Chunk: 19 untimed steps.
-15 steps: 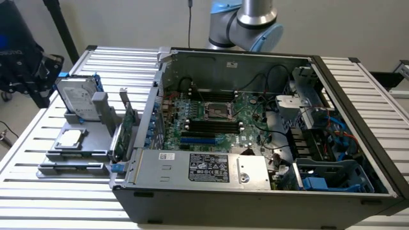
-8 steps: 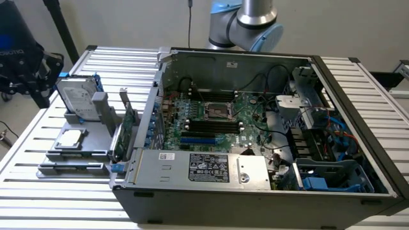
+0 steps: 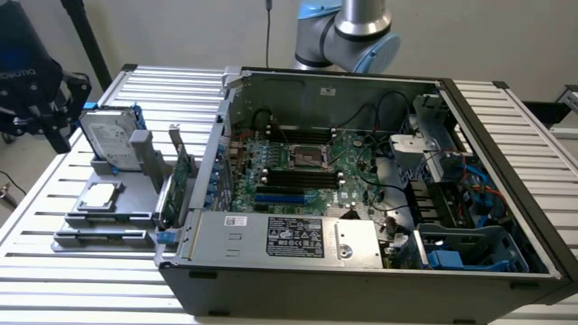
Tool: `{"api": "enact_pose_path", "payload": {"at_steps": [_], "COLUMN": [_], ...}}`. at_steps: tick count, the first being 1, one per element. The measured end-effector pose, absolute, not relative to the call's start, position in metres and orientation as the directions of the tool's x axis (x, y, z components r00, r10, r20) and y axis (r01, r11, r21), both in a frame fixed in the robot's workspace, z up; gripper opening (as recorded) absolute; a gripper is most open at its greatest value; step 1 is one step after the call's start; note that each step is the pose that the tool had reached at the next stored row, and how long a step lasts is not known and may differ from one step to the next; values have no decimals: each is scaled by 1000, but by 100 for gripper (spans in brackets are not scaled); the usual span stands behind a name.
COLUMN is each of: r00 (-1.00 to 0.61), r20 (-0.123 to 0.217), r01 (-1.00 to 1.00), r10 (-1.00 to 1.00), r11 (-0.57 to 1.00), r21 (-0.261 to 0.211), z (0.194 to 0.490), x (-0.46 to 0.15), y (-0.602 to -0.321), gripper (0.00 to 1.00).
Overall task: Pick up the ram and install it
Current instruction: 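Pick up the ram and move it above insertion slot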
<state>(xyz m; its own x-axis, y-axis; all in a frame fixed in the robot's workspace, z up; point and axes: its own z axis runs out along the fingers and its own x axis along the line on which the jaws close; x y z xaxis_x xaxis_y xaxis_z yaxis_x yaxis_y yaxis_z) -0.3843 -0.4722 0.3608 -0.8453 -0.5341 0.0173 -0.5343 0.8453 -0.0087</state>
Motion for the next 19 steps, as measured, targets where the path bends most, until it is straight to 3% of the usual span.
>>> {"api": "enact_pose_path", "payload": {"at_steps": [19], "r00": [-614], "r20": [18], "r01": [-789], "r10": [-789], "r11": [614], "r21": [-10], "z": [360], "x": [-384], "y": [-472], "gripper": [11]}}
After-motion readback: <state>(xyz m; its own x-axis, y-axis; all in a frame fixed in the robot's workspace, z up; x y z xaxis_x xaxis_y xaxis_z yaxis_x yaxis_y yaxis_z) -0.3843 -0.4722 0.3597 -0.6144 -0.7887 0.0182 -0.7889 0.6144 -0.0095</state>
